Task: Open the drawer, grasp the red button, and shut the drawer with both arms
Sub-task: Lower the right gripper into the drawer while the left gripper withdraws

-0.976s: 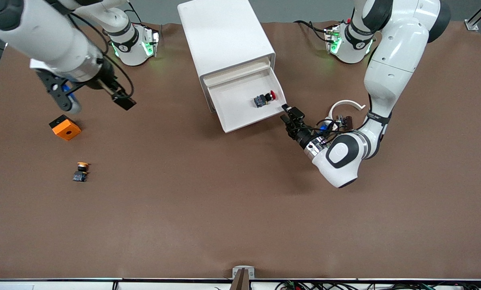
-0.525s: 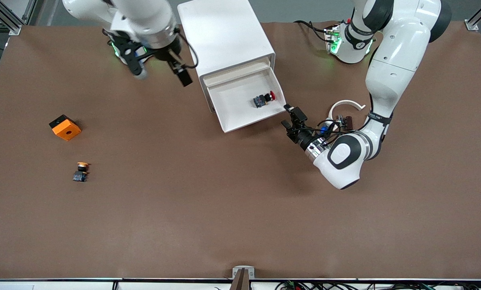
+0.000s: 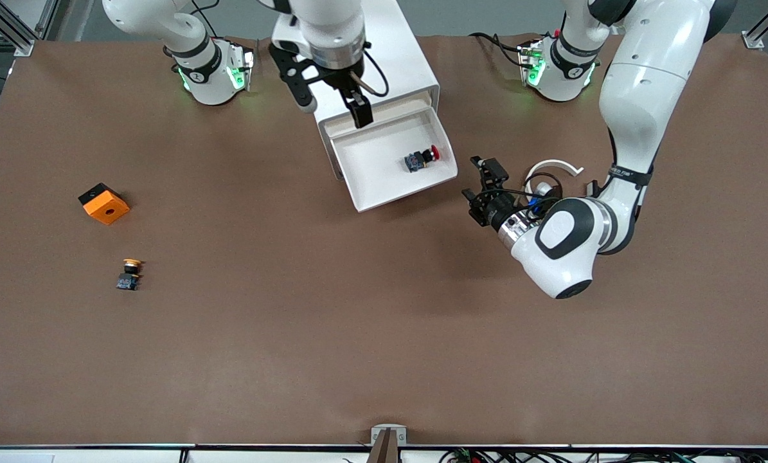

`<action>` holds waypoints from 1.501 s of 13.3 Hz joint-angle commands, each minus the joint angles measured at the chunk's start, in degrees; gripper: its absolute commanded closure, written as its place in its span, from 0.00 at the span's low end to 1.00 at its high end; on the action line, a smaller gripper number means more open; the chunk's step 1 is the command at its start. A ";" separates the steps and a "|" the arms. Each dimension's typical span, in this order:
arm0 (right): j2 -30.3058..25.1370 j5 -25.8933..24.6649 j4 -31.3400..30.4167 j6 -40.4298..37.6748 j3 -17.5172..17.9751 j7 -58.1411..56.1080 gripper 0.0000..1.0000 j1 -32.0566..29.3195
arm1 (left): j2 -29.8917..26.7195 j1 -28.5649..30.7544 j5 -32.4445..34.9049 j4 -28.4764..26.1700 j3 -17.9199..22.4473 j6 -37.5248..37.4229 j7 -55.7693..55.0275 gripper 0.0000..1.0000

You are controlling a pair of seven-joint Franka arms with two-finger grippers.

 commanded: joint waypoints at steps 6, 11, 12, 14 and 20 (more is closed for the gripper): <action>7.49 -0.41 -0.56 9.17 -0.90 8.07 0.00 4.69 | -7.60 3.90 23.10 -1.21 -0.35 4.25 29.64 0.00; 11.62 -0.85 -0.12 14.72 -0.90 11.34 0.00 7.33 | -11.12 9.17 31.83 -1.65 -0.35 14.26 54.15 0.00; 12.58 -0.85 -0.03 15.16 -0.90 11.43 0.00 7.42 | -11.73 10.23 32.11 -2.35 -0.35 16.29 59.34 0.00; 14.86 -0.94 -0.03 17.44 -0.90 12.57 0.00 7.51 | -14.98 11.64 32.28 -6.38 -0.26 20.07 67.62 0.00; 19.10 -1.82 0.32 20.97 -0.99 11.87 0.00 7.16 | -19.82 12.35 36.32 -11.40 -0.35 31.40 88.97 0.00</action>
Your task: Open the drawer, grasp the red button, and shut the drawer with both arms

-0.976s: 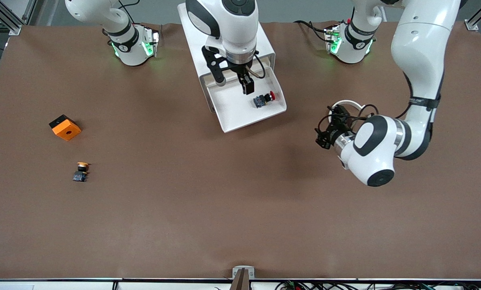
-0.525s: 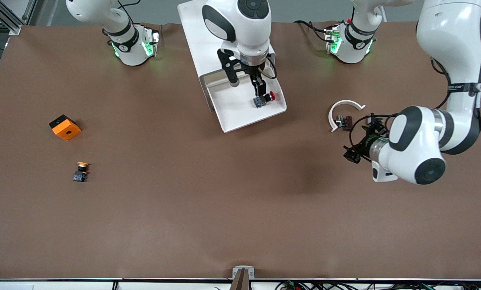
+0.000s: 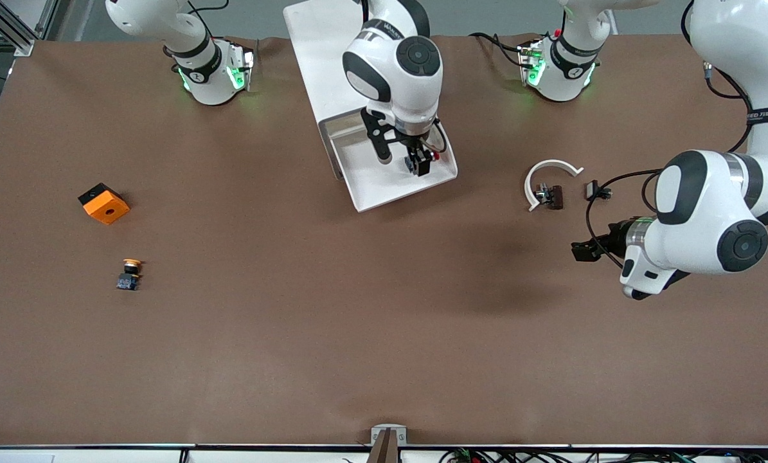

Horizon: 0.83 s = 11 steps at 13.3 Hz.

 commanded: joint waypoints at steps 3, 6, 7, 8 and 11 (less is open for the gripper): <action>1.11 -1.12 1.16 -0.36 -0.54 0.91 0.00 0.29 | -6.55 0.03 2.88 -6.30 -0.39 6.75 12.09 0.00; 1.82 -1.12 1.51 -0.09 -0.54 0.39 0.00 0.20 | -9.63 0.03 4.02 -8.23 -0.47 7.45 16.14 0.00; 1.82 -1.03 1.51 0.08 -0.54 0.21 0.00 0.20 | -9.64 -0.06 4.02 -8.33 -0.56 7.45 16.23 0.00; 1.82 -1.03 1.60 0.08 -0.54 0.21 0.00 0.20 | -9.38 -0.23 3.94 -8.33 -0.82 7.98 16.15 0.00; 1.82 -0.94 1.95 1.05 -0.54 0.21 0.09 0.55 | -7.72 -0.23 2.89 -9.56 -3.54 14.38 14.83 0.00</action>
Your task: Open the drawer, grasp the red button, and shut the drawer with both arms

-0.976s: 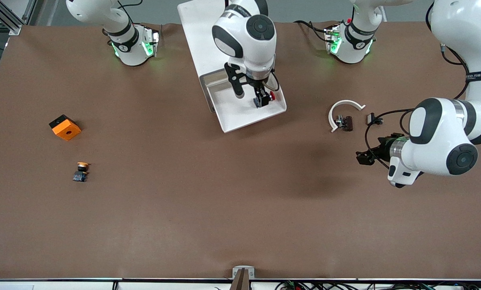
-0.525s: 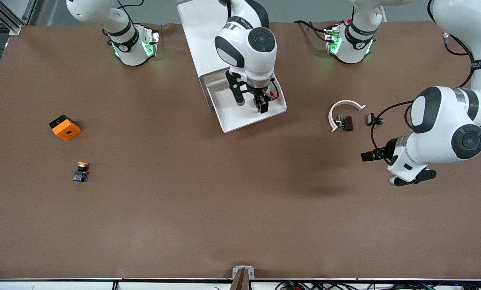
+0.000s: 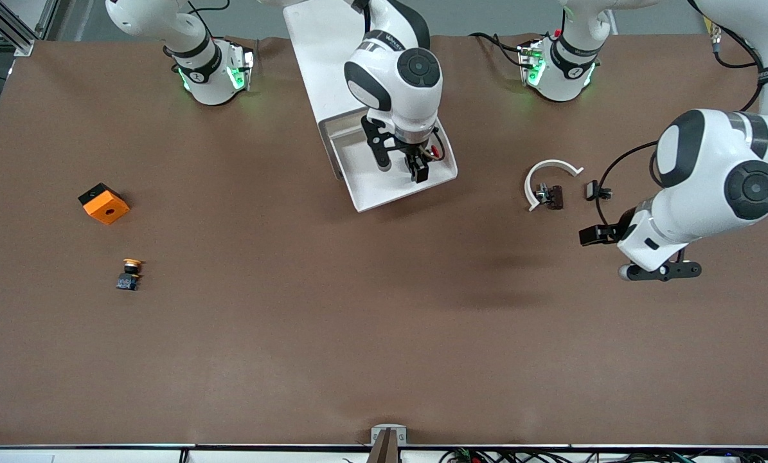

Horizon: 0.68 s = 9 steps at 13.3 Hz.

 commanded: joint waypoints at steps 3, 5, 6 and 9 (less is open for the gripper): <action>0.93 -0.84 1.50 0.49 -0.18 0.29 0.20 0.64 | 3.07 -2.43 -2.10 -1.33 -2.44 7.42 -8.68 0.00; 1.19 -0.84 1.50 1.36 -0.18 0.29 0.39 0.81 | 4.39 -3.50 -1.75 -1.16 -2.44 9.19 -12.22 0.00; 1.28 -0.75 1.50 2.59 -0.18 0.46 0.51 0.90 | 4.65 -3.50 -1.57 -1.16 -2.44 9.20 -12.32 0.00; 2.07 -0.84 1.59 4.18 -0.18 0.73 0.86 1.16 | 4.48 -2.71 -1.75 -1.07 -2.53 9.20 -11.97 0.00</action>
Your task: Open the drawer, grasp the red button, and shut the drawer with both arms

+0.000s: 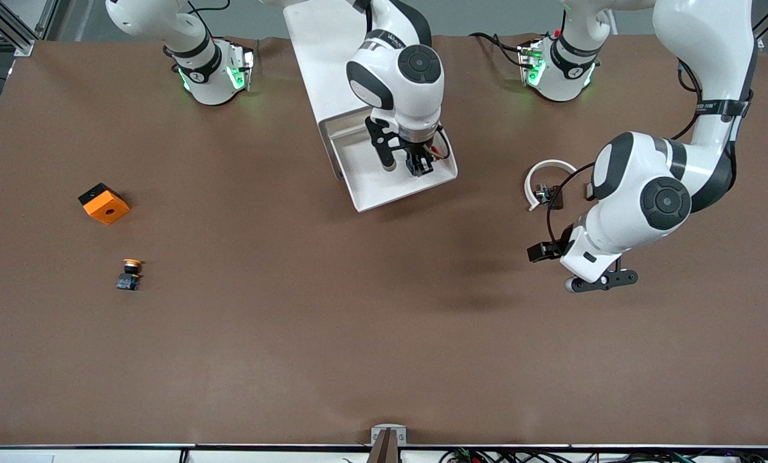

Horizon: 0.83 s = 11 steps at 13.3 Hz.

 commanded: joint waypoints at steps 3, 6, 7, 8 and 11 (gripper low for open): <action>1.23 -0.84 2.01 0.92 -0.27 0.67 1.00 0.24 | -0.36 0.47 -0.57 0.84 -0.24 0.11 -0.24 0.00; 0.36 -0.40 6.22 -1.44 -0.54 -2.57 1.00 -1.51 | -0.45 0.47 -0.75 1.28 -0.33 -0.06 -0.51 0.00; 0.27 -0.14 7.98 -4.59 -0.45 -4.59 1.00 -3.17 | -0.62 0.56 -0.84 1.37 -0.33 -0.15 -0.51 0.00; 0.27 -0.13 10.26 -7.84 -0.36 -7.04 1.00 -4.23 | -0.62 0.56 -1.10 1.46 -0.33 -0.15 -0.51 0.00; -1.65 -0.05 13.18 -15.41 -0.54 -18.72 1.00 -7.66 | -0.62 -0.06 -2.59 1.89 -0.33 0.11 -0.68 0.00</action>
